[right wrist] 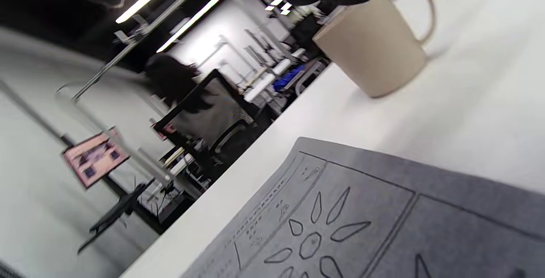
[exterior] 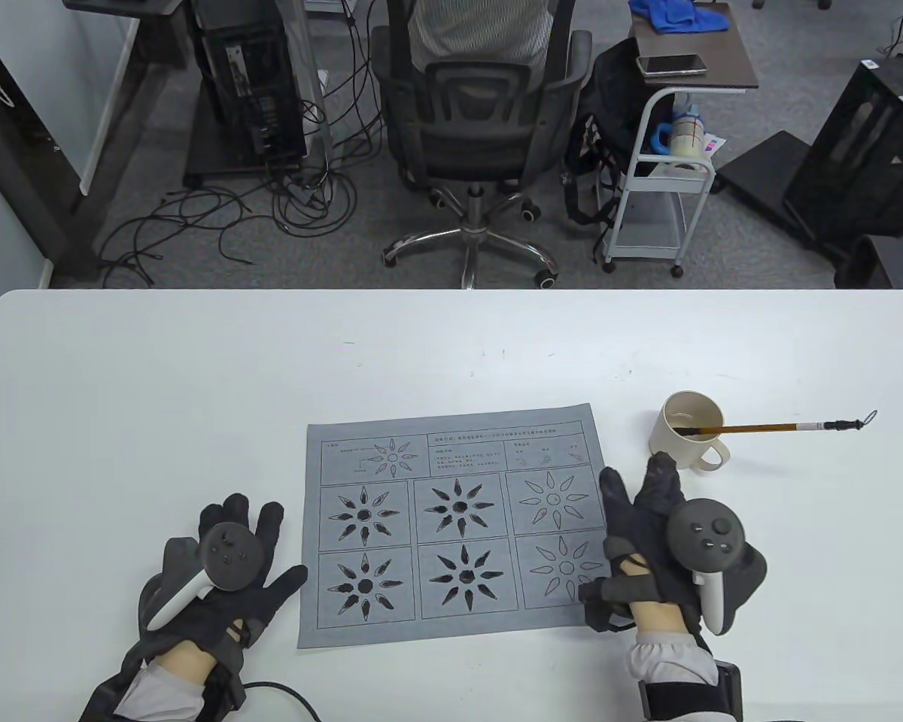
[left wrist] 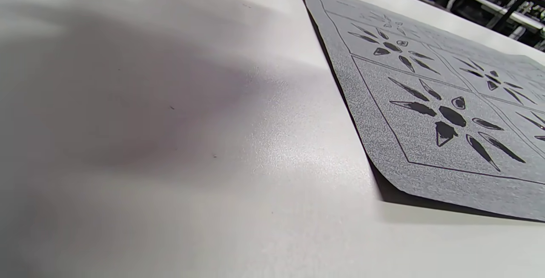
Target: Trace patterns on water writing practice cloth with Chinese brush
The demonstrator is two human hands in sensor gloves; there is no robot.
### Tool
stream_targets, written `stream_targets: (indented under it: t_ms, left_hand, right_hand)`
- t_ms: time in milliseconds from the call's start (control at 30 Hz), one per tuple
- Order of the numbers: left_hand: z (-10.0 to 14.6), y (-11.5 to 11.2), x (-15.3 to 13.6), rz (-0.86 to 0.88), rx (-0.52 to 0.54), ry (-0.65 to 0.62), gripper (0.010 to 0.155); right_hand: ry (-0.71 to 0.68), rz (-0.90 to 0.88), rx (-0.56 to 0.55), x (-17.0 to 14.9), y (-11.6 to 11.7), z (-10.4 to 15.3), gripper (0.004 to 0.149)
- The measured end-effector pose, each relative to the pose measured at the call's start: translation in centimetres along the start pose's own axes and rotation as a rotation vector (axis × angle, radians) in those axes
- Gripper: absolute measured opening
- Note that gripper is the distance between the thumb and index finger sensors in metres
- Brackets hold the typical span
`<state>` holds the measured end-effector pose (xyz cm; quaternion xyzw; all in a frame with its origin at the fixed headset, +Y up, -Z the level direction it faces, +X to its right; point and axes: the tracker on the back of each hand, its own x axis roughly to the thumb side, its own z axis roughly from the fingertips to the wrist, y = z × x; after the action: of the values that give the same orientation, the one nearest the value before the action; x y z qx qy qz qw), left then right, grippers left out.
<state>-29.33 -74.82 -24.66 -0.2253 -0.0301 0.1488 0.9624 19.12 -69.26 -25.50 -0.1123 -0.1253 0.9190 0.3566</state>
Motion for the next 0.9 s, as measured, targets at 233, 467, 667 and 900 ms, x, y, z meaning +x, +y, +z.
stream_targets:
  t_ms: [233, 467, 667, 900]
  left_hand:
    - [-0.1, 0.0, 0.0, -0.004, 0.074, -0.020, 0.082]
    - [-0.2, -0.2, 0.3, -0.032, 0.121, -0.037, 0.081]
    - [-0.2, -0.1, 0.4, -0.041, 0.126, -0.049, 0.082]
    - [-0.1, 0.1, 0.0, -0.015, 0.122, -0.050, 0.082]
  right_hand:
    - [-0.278, 0.307, -0.092, 2.3, 2.8, 2.2, 0.078]
    - [-0.357, 0.469, -0.002, 1.5, 4.1, 3.4, 0.083]
    - [-0.393, 0.475, 0.009, 2.0, 4.5, 3.7, 0.083]
    - [-0.436, 0.435, 0.004, 2.4, 4.4, 4.2, 0.082]
